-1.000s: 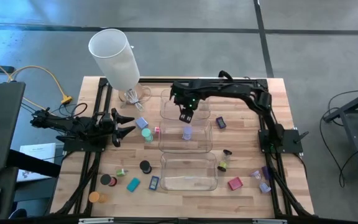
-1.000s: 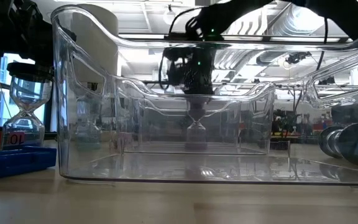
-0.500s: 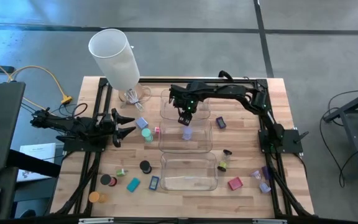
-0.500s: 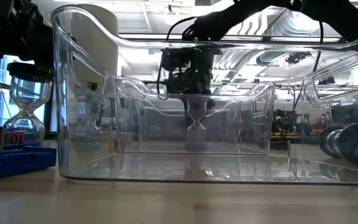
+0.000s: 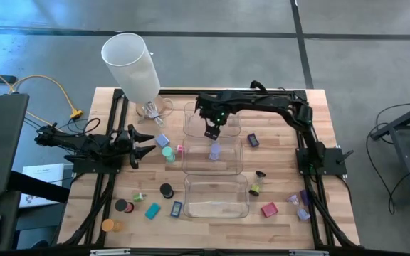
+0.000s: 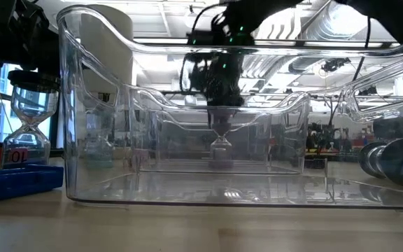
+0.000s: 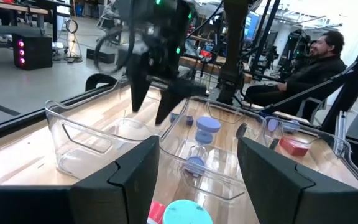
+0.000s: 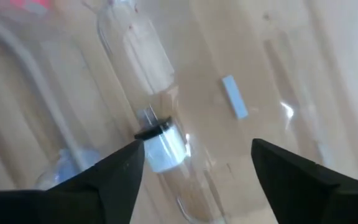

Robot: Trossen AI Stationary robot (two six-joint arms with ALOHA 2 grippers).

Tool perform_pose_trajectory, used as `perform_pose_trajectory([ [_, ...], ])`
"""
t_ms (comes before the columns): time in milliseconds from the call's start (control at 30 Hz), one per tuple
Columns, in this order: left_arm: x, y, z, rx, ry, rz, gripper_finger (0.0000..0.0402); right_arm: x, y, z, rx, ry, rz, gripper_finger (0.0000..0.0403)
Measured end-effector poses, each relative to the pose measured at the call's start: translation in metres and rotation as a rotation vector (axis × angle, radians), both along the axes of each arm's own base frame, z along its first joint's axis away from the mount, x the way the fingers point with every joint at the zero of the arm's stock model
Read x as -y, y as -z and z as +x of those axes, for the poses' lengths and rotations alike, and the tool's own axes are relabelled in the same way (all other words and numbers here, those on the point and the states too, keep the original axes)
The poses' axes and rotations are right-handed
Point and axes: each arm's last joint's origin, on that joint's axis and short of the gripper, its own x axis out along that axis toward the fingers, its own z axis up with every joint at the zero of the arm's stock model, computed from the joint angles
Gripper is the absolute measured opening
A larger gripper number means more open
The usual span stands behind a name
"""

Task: Pick & Place Office items
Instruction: Put the purple charger adapter into the left transparent bin

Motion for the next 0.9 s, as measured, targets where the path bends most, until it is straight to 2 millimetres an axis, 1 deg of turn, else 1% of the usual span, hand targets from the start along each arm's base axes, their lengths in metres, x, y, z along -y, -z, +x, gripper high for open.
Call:
perform_pose_trajectory([
  [200, 0.000, 0.000, 0.000, 0.002, 0.000, -0.001, 0.0212, -0.011, -0.055, -0.016, 0.150, 0.009, -0.032, 0.0294],
  [333, 0.000, 0.000, 0.000, 0.000, 0.000, 0.006, 0.0212, -0.022, -0.086, -0.026, 0.244, 0.019, -0.055, 0.0294],
  [433, 0.000, 0.000, 0.000, 0.002, -0.004, 0.007, 0.0212, -0.036, -0.104, -0.038, 0.262, 0.063, -0.030, 0.0294],
  [500, 0.000, -0.001, 0.000, 0.007, -0.007, 0.005, 0.0212, -0.050, -0.109, -0.047, 0.213, 0.099, -0.011, 0.0294],
  [600, 0.000, -0.001, 0.000, 0.011, -0.007, 0.000, 0.0212, -0.074, -0.114, -0.057, 0.131, 0.150, -0.072, 0.0294],
  [700, 0.000, -0.001, 0.000, 0.013, -0.007, -0.002, 0.0212, -0.100, -0.117, -0.065, 0.069, 0.222, -0.212, 0.0294],
  [800, 0.000, -0.001, 0.000, 0.016, -0.002, -0.008, 0.0212, -0.125, -0.122, -0.078, 0.032, 0.284, -0.364, 0.0294],
  [900, 0.000, -0.002, 0.000, 0.019, 0.004, -0.017, 0.0212, -0.151, -0.127, -0.090, 0.039, 0.331, -0.508, 0.0294],
])
